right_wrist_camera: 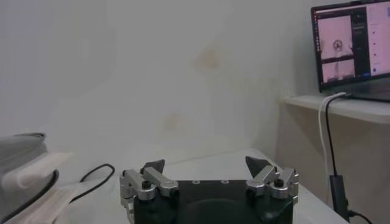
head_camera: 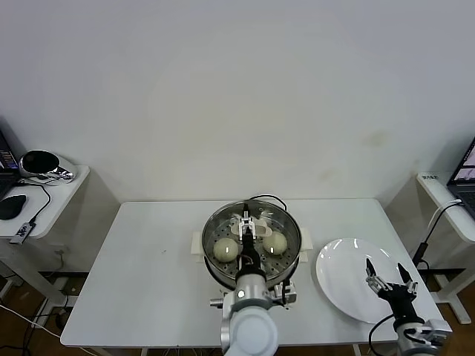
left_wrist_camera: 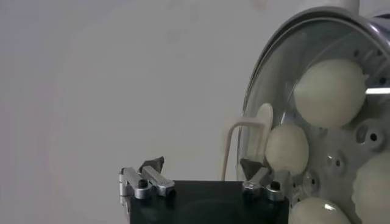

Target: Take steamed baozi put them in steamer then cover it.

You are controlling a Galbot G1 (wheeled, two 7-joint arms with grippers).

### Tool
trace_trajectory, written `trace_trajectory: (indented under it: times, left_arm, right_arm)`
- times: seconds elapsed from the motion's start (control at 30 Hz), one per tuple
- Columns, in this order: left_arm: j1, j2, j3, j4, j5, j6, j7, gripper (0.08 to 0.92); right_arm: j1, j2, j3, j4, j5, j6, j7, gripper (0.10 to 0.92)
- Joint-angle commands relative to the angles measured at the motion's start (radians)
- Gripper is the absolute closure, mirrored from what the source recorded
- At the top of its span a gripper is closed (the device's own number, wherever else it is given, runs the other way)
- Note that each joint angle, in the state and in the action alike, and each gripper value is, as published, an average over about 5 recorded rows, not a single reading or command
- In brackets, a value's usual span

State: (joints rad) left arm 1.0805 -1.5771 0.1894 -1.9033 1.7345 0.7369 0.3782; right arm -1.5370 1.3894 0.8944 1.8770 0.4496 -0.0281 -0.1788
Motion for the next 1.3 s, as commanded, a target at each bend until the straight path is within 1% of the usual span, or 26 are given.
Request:
trace_trajectory:
  times: [0.03, 0.17, 0.23, 0.3, 0.43, 0.53, 0.6, 0.67, 0.73, 0.8, 0.9, 1.03, 1.13, 1.3]
  left_arm:
    - [0.056, 0.026, 0.000, -0.113, -0.005, 0.025, 0.009, 0.177]
    - [0.090, 0.048, -0.007, -0.174, -0.021, 0.020, 0.001, 0.177]
    - [0.110, 0.062, -0.028, -0.227, -0.058, 0.011, -0.029, 0.177]
    - [0.136, 0.085, -0.080, -0.294, -0.165, -0.033, -0.102, 0.177]
    - [0.224, 0.167, -0.269, -0.420, -0.576, -0.265, -0.316, 0.177]
    - [0.309, 0.211, -0.411, -0.468, -0.882, -0.383, -0.405, 0.177]
    - [0.372, 0.209, -0.513, -0.469, -1.051, -0.455, -0.434, 0.177]
    - [0.433, 0.195, -0.621, -0.447, -1.196, -0.551, -0.439, 0.177]
    - [0.488, 0.179, -0.706, -0.414, -1.334, -0.640, -0.420, 0.177]
    - [0.534, 0.170, -0.766, -0.387, -1.471, -0.701, -0.400, 0.177]
    - [0.593, 0.158, -0.821, -0.352, -1.628, -0.728, -0.375, 0.177]
    - [0.649, 0.143, -0.850, -0.324, -1.768, -0.720, -0.339, 0.177]
    - [0.679, 0.135, -0.849, -0.317, -1.802, -0.694, -0.319, 0.177]
    - [0.720, 0.115, -0.846, -0.321, -1.753, -0.556, -0.325, 0.177]
  right_arm:
    - [0.002, -0.004, -0.011, -0.013, 0.001, 0.001, 0.000, 0.203]
    - [0.002, -0.008, -0.022, -0.015, 0.006, -0.004, 0.002, 0.203]
    - [-0.001, -0.009, -0.031, -0.009, 0.007, -0.007, 0.002, 0.203]
    - [-0.007, -0.012, -0.043, -0.001, 0.006, -0.006, 0.002, 0.203]
    - [-0.022, -0.022, -0.077, 0.019, 0.005, 0.029, 0.009, 0.203]
    - [-0.034, -0.028, -0.105, 0.036, -0.002, 0.049, 0.015, 0.203]
    - [-0.043, -0.029, -0.123, 0.042, -0.015, 0.064, 0.010, 0.203]
    - [-0.054, -0.029, -0.141, 0.040, -0.033, 0.091, -0.001, 0.203]
    - [-0.066, -0.027, -0.157, 0.036, -0.059, 0.112, 0.004, 0.203]
    - [-0.078, -0.024, -0.171, 0.040, -0.081, 0.112, 0.034, 0.203]
    - [-0.104, -0.030, -0.191, 0.054, -0.114, 0.096, 0.078, 0.203]
    - [-0.147, -0.052, -0.197, 0.073, -0.131, 0.072, 0.106, 0.203]
    - [-0.192, -0.076, -0.190, 0.098, -0.110, 0.036, 0.123, 0.203]
    - [-0.266, -0.107, -0.171, 0.155, -0.074, -0.024, 0.142, 0.203]
